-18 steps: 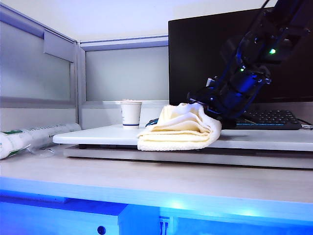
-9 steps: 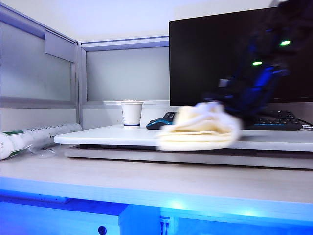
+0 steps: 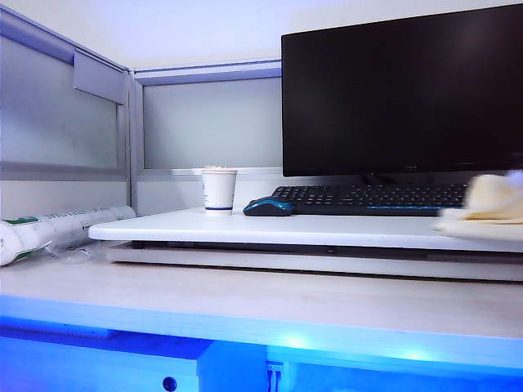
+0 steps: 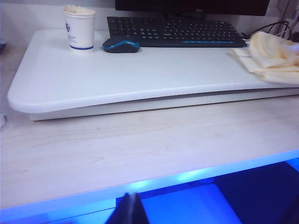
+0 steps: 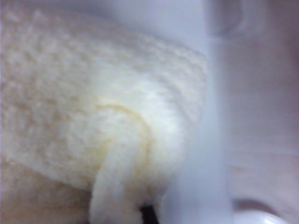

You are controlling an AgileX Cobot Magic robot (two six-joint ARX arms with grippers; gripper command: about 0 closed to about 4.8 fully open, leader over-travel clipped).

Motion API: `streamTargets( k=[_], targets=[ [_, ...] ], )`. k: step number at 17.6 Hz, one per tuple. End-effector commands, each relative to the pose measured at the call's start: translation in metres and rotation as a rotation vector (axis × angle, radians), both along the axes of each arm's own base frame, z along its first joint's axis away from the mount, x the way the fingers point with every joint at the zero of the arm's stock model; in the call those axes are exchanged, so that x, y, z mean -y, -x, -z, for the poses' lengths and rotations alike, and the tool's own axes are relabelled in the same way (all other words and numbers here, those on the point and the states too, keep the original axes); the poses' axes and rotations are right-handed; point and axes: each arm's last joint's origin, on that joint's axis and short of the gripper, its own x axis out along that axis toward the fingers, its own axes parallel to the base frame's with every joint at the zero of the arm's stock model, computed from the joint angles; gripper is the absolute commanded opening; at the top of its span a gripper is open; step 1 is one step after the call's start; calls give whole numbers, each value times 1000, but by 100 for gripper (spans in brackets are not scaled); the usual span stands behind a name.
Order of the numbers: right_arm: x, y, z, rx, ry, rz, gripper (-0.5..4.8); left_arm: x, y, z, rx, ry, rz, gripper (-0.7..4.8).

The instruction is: Wipe the tabletop with a clean cloth to remove dust and stains.

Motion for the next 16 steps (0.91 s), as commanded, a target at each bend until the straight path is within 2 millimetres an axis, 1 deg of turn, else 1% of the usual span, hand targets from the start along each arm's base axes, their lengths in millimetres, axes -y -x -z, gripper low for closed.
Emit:
streamTargets(
  k=[1,2,4,6,7,9,10,12,13,14,15,16],
  targets=[
    [-15,5,16,-132,12,-54,-9,0,0,2,-21,0,7,-5],
    [-28,0,18,-121,17,-90,-9,0,0,2,-21,0,7,-5],
    [-70,-14,27,-89,27,-201,-9,0,0,2,-21,0,6,-5],
    [-122,-27,39,-66,7,-286,-9,0,0,2,-21,0,7,-5],
    [-151,-34,47,-62,-17,-339,-9,0,0,2,-21,0,7,-5],
    [-204,-49,56,-60,-61,-432,-9,0,0,2,-21,0,8,-5],
    [-232,-57,58,-52,-89,-482,-9,0,0,2,-21,0,7,-5],
    [-275,-67,52,-32,-94,-563,-9,0,0,2,-21,0,8,-5],
    [-296,-72,46,-18,-96,-599,-9,0,0,2,-21,0,8,-5],
    [-309,-75,41,-7,-98,-620,-9,0,0,2,-21,0,8,-5],
    [-318,-78,36,1,-110,-619,-9,0,0,2,-21,0,8,-5],
    [-319,-80,33,9,-127,-596,-9,0,0,2,-21,0,8,-5]
  ],
)
